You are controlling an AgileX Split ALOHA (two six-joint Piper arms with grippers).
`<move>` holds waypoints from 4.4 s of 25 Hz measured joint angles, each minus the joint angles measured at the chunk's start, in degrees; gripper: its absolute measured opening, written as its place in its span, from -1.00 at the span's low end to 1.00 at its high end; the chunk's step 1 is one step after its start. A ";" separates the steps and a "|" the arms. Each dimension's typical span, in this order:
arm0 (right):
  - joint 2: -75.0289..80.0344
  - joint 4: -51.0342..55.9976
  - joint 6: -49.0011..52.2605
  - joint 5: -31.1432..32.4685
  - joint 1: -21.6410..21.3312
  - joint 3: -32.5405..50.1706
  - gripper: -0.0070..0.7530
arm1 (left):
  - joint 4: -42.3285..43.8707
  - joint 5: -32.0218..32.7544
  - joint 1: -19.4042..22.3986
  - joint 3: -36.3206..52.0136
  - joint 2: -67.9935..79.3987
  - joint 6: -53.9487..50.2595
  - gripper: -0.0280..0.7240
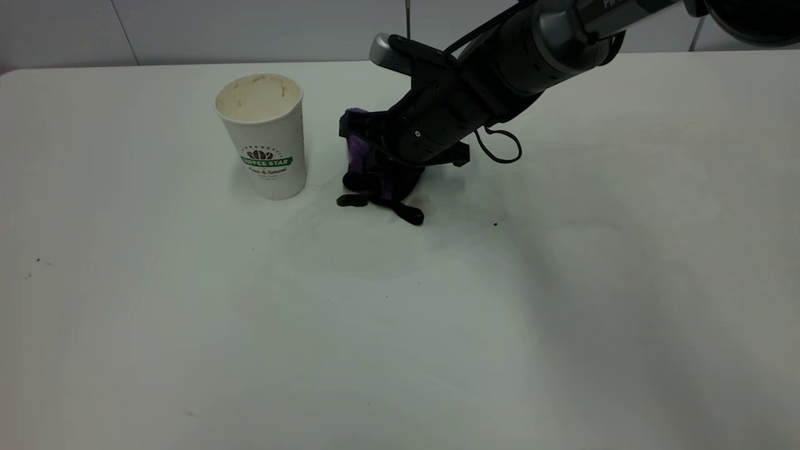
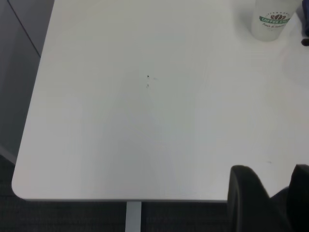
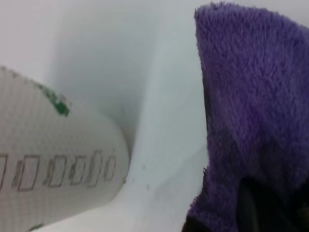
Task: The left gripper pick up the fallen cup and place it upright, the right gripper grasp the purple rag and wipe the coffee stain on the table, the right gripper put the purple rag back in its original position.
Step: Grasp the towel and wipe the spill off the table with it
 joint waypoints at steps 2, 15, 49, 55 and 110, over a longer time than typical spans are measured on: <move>0.00 0.01 0.00 -0.63 -0.06 0.00 -0.79 | 0.00 0.00 0.00 0.00 0.00 0.00 -0.28; 0.05 0.67 -0.01 -0.60 1.83 0.00 -0.78 | 0.00 0.00 0.00 0.00 0.00 0.00 -0.28; -0.64 -15.37 9.91 10.88 -3.65 -0.55 -0.78 | 0.00 0.00 0.00 0.00 0.00 0.01 -0.28; -3.25 -40.18 28.82 19.20 -4.20 -0.58 -0.78 | 0.00 0.00 0.00 0.00 0.00 0.01 -0.28; -1.88 -63.94 37.84 43.84 -26.61 -9.68 -0.28 | 0.00 0.00 0.00 0.00 0.00 0.01 -0.28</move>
